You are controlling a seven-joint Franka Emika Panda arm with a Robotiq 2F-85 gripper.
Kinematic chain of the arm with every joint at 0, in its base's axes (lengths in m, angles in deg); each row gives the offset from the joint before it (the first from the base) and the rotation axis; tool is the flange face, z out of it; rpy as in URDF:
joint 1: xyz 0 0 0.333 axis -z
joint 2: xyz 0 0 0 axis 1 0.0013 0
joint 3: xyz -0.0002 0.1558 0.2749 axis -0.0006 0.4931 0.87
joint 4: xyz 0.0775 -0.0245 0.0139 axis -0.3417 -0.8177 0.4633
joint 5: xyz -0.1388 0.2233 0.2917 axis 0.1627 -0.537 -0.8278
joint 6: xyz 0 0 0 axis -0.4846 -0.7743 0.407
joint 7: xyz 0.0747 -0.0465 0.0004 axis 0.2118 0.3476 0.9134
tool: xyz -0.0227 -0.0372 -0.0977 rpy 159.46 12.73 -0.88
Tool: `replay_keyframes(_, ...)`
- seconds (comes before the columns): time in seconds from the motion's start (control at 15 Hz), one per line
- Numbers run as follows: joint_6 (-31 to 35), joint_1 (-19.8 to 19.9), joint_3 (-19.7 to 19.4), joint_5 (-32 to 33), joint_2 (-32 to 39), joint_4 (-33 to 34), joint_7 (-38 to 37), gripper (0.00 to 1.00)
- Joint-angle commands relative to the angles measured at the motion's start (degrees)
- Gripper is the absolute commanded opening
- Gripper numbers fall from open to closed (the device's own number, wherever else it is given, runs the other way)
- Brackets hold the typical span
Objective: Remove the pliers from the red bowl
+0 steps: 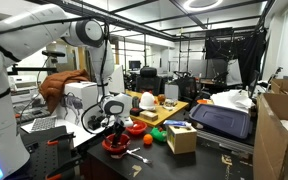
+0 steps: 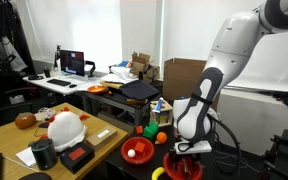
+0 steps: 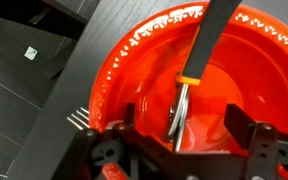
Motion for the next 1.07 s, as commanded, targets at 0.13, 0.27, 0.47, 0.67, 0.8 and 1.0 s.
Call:
replay_keyframes(0.13, 0.0, 1.0, 1.0, -1.1, 0.5, -0.2, 1.1, 0.42)
replay_keyframes(0.27, -0.1, 0.9, 1.0, -1.2, 0.7, -0.2, 0.9, 0.27)
replay_keyframes(0.47, -0.1, 0.4, 0.7, -1.1, 0.2, -0.7, 0.5, 0.05)
replay_keyframes(0.67, 0.1, -0.7, 0.1, -0.9, -1.4, -1.9, -0.1, 0.05)
replay_keyframes(0.8, -0.1, -1.6, -0.4, -0.6, -2.9, -2.9, -0.5, 0.05)
replay_keyframes(1.0, -0.7, -2.6, -0.5, -0.4, -5.7, -4.6, -0.6, 0.05)
